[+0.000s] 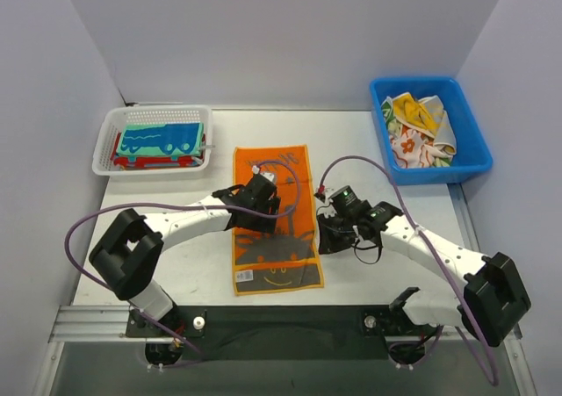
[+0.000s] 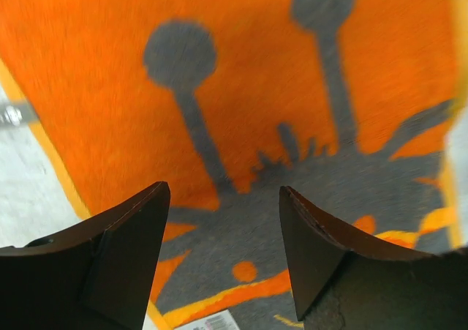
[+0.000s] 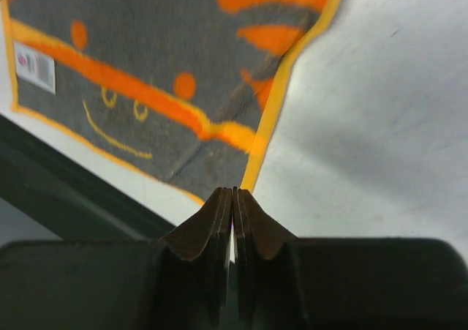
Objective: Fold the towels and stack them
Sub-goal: Flatten out the crumpled towel
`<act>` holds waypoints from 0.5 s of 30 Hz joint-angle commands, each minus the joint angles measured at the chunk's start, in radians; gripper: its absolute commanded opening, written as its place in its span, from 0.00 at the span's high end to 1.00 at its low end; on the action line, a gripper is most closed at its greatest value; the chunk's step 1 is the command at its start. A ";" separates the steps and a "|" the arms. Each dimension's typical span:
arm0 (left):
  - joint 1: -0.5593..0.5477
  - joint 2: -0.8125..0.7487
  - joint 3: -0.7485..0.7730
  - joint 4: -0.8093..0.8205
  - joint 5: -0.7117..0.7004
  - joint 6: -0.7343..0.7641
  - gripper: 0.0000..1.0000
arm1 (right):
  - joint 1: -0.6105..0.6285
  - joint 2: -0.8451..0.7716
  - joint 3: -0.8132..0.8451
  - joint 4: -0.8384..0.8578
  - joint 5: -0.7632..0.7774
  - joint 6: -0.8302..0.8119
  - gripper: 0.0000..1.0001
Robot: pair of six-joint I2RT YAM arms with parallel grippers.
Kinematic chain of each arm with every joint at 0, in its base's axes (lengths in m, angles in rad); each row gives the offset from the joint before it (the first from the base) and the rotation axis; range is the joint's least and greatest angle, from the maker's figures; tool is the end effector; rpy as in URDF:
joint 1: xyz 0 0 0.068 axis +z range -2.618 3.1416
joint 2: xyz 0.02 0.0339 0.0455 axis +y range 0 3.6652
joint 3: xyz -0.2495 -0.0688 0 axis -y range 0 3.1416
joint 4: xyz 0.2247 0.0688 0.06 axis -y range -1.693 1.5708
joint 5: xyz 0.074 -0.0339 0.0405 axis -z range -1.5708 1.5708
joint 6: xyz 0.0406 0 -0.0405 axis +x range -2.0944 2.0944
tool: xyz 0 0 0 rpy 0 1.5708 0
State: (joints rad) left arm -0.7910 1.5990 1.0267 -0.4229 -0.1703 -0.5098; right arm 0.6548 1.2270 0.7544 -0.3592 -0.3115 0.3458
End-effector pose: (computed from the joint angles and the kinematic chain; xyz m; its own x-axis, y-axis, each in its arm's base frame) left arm 0.2232 -0.2159 0.1960 -0.8252 0.1505 -0.5445 0.2672 0.9532 -0.1415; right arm 0.1821 0.1555 0.2163 -0.8035 -0.2102 -0.5569 -0.5007 0.7446 0.4414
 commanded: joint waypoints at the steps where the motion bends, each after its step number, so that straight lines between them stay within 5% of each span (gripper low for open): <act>1: -0.004 -0.022 -0.026 0.021 0.005 -0.084 0.28 | 0.071 0.003 -0.009 -0.050 0.005 0.009 0.94; 15: -0.004 0.006 -0.116 0.012 0.048 -0.147 0.28 | 0.147 0.285 0.023 -0.046 -0.012 -0.048 0.96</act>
State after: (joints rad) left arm -0.7914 1.6028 0.9138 -0.4305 -0.1261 -0.6319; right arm 0.7921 1.5002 0.7567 -0.3710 -0.3294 0.3092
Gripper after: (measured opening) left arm 0.718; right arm 0.047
